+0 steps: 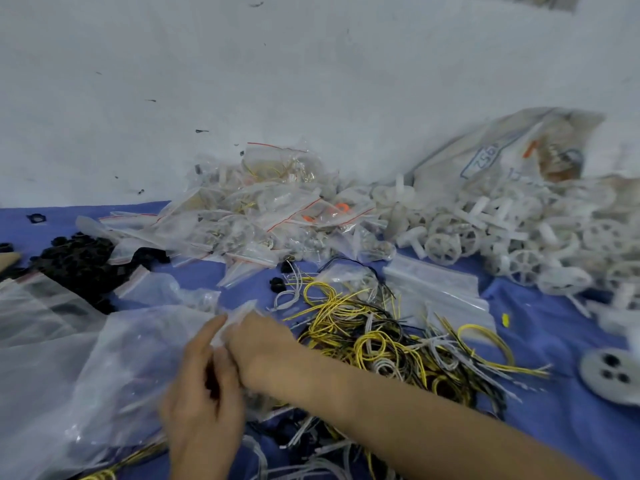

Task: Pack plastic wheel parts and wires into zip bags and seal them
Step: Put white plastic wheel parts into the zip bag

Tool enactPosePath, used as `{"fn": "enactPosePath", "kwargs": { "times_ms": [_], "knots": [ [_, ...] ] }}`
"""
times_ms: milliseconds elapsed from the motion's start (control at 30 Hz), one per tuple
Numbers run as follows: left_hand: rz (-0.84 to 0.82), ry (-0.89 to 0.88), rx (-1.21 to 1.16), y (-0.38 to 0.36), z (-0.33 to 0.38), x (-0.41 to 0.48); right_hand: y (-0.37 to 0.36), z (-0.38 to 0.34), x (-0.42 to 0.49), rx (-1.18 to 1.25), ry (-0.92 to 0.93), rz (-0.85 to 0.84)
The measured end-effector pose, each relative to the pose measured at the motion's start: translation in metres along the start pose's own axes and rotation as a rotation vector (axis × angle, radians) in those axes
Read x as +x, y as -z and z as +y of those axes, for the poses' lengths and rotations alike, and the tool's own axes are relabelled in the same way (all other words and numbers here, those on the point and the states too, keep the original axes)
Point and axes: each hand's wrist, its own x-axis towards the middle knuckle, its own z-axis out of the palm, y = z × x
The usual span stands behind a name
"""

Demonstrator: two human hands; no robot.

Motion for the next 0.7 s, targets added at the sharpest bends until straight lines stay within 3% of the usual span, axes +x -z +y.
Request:
{"fn": "enactPosePath", "kwargs": {
  "times_ms": [167,267,300,367,433,567,700],
  "knots": [
    [-0.038,0.167,0.008,-0.008,-0.007,-0.004,0.036,0.053,-0.011,0.683,0.085,-0.113],
    [-0.065,0.295,-0.067,-0.011,-0.016,0.000,0.052,0.106,-0.022,0.975,-0.004,0.005],
    [-0.053,0.330,-0.091,-0.011,-0.019,0.001,0.054,0.130,-0.022,0.952,-0.094,0.128],
    [-0.022,0.362,-0.119,-0.010,-0.023,0.002,0.053,0.190,-0.021,0.548,-0.342,0.355],
    [-0.004,0.369,-0.128,-0.011,-0.023,0.002,0.046,0.251,-0.029,0.100,-0.620,0.319],
    [0.044,0.375,-0.127,-0.014,-0.024,-0.003,0.026,0.325,-0.050,-0.028,-0.927,0.164],
    [0.063,0.345,-0.110,-0.018,-0.020,-0.003,0.020,0.352,-0.034,-0.119,-0.954,0.189]
  ]
}}
